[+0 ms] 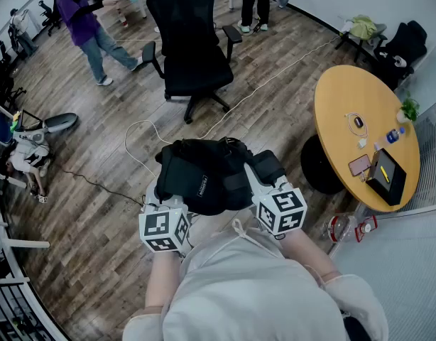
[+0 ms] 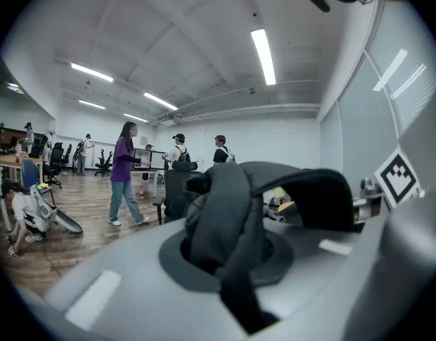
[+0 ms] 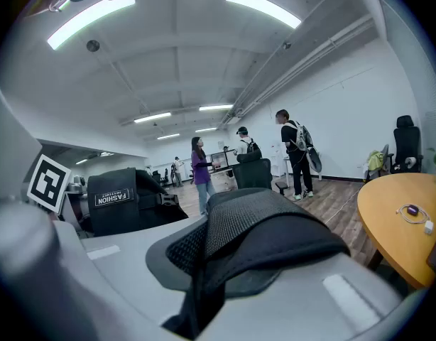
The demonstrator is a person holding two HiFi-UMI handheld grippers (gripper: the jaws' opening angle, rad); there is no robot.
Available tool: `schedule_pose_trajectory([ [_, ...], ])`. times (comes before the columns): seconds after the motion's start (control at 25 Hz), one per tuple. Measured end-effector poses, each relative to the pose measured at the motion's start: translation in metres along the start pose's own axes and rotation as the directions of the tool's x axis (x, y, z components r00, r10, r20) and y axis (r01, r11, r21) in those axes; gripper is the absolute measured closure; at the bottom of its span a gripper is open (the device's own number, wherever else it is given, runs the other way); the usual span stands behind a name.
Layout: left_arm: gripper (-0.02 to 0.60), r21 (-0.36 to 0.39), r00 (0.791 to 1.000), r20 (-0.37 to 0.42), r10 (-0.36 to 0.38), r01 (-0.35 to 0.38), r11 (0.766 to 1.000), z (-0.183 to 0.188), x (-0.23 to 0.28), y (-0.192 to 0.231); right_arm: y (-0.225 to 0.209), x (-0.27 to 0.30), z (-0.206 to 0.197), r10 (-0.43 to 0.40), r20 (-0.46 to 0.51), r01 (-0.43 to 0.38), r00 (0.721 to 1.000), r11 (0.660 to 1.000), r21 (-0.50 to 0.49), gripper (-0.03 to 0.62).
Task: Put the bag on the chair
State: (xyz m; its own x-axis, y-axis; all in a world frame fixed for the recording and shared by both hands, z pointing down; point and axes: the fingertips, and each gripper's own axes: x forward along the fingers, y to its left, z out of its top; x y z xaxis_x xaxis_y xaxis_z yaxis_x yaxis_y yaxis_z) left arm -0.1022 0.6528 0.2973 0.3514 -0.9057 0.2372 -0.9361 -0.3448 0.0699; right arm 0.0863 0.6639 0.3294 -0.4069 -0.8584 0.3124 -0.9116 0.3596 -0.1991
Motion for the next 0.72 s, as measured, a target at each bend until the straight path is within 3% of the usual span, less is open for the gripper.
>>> schedule_pose_trajectory([
  [0.36,0.549,-0.001,1.000,-0.002,-0.011,0.011,1.000,-0.006,-0.003,0.019,0.016,0.011,-0.006,-0.009,-0.010,0.009,1.000,1.000,-0.006,0.549],
  [0.72,0.549,-0.010,0.999,-0.022,-0.032,0.031,0.999,-0.016,-0.006,0.064,0.050,0.040,-0.018,-0.012,-0.028,0.013,1.000,0.998,0.055,0.549],
])
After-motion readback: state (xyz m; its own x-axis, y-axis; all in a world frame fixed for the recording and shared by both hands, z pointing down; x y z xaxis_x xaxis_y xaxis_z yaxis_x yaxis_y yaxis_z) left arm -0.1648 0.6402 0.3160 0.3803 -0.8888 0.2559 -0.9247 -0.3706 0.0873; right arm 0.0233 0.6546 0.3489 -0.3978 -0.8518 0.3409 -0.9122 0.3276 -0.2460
